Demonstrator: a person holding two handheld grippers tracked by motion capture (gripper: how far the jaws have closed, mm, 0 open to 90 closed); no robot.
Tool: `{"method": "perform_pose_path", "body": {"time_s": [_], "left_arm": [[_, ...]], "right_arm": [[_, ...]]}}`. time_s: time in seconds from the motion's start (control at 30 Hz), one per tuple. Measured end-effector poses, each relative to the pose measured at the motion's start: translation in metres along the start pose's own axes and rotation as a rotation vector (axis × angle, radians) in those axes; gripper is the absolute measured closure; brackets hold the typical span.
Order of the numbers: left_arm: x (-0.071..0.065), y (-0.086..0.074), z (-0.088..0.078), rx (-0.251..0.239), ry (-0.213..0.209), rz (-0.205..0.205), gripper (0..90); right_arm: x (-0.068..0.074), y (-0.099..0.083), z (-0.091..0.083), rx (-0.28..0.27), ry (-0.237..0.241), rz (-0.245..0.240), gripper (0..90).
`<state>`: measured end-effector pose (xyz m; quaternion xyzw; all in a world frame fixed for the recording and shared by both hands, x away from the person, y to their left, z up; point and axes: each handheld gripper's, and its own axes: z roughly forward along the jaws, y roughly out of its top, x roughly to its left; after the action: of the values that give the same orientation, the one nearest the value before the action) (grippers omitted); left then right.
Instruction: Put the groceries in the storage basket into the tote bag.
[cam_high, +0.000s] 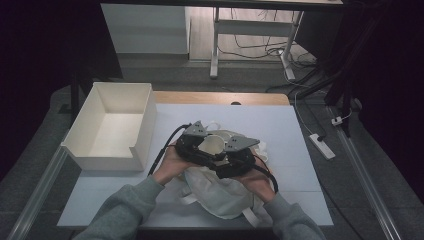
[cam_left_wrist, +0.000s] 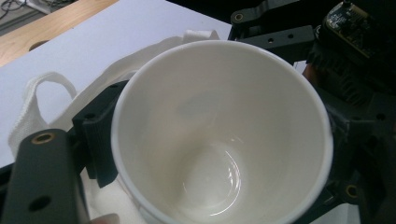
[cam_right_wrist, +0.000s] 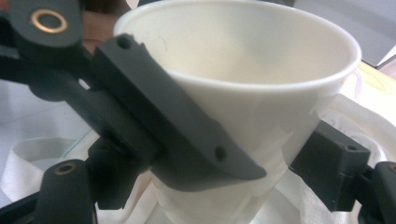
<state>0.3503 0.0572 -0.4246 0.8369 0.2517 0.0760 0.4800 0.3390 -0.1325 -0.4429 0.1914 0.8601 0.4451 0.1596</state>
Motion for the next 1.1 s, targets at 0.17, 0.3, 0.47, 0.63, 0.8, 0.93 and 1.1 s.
{"method": "perform_pose_path", "body": {"time_s": [0.17, 0.3, 0.47, 0.63, 0.8, 0.93, 1.1], "left_arm": [[0.002, 0.002, -0.014, -0.065, 0.024, -0.013, 12.8], [0.010, 0.003, -0.032, -0.118, 0.023, -0.030, 12.8], [0.023, -0.001, -0.046, -0.119, 0.051, -0.066, 13.5], [0.033, -0.006, -0.049, -0.100, 0.095, -0.095, 14.3], [0.036, -0.007, -0.049, -0.084, 0.095, -0.100, 14.6], [0.036, -0.008, -0.046, -0.077, 0.096, -0.097, 15.3], [0.035, -0.009, -0.045, -0.065, 0.100, -0.091, 15.8]], "right_arm": [[-0.003, -0.002, 0.000, 0.012, -0.030, -0.003, 22.5], [-0.017, -0.008, -0.003, 0.017, -0.068, 0.036, 22.6], [-0.028, -0.015, -0.008, 0.022, -0.094, 0.084, 22.6], [-0.027, -0.024, -0.002, 0.071, -0.064, 0.094, 22.6], [-0.028, -0.033, 0.012, 0.121, -0.059, 0.092, 22.6], [-0.028, -0.036, 0.020, 0.147, -0.085, 0.072, 22.6], [-0.037, -0.043, 0.024, 0.157, -0.087, 0.094, 22.6]]}}
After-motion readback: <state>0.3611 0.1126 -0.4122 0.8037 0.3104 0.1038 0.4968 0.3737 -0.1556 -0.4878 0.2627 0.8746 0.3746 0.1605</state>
